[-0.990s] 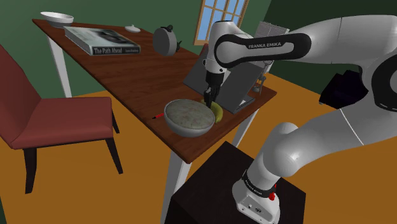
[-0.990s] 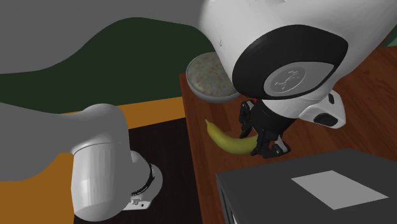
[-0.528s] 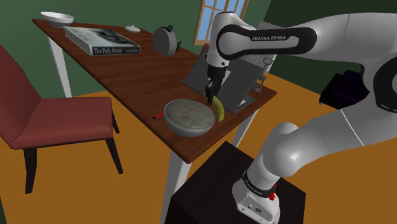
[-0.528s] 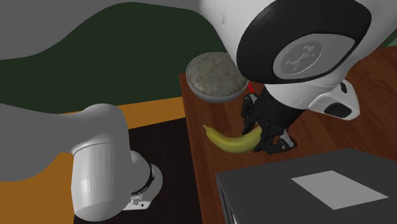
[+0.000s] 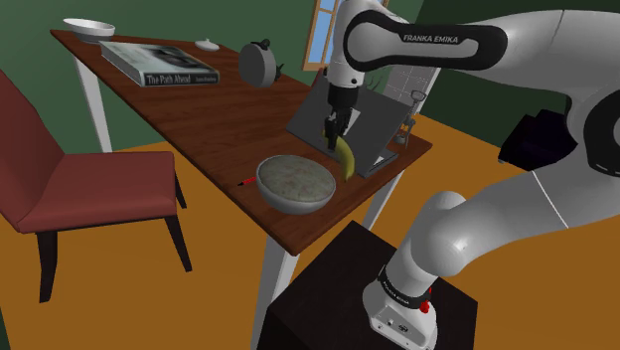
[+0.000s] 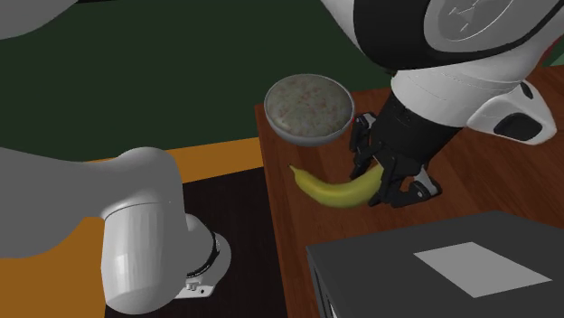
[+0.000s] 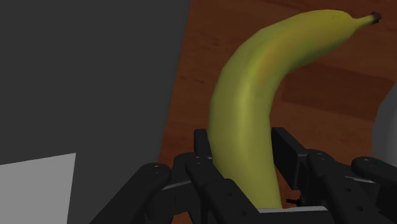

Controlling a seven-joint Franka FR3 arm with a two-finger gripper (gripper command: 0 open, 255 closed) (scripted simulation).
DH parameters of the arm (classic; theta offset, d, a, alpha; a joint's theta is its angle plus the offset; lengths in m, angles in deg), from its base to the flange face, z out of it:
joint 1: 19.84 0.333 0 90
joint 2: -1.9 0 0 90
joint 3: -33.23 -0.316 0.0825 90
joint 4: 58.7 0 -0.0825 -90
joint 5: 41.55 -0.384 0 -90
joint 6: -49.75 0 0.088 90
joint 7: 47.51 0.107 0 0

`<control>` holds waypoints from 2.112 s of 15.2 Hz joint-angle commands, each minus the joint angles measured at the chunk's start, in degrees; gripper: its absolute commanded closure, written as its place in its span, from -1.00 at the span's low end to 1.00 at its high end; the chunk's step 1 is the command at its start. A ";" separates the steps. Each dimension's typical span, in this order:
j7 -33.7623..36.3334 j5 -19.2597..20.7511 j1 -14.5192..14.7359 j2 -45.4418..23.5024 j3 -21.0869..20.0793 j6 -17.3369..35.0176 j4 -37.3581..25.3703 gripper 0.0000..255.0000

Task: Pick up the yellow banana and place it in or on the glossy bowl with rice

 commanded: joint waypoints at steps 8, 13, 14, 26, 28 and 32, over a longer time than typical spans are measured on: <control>-0.47 -0.28 0.09 -0.45 -0.34 -6.70 -7.14 1.00; -0.74 -0.41 0.14 -1.22 -0.51 -10.39 -11.61 1.00; -0.80 -0.44 0.15 -1.41 -0.54 -11.13 -12.54 1.00; 8.93 -5.80 3.18 -2.71 -8.39 -15.03 -17.16 1.00; 11.79 -7.26 4.00 -3.38 -10.59 -15.11 -17.87 1.00; 17.02 -9.76 5.48 -5.00 -14.59 -14.37 -18.81 1.00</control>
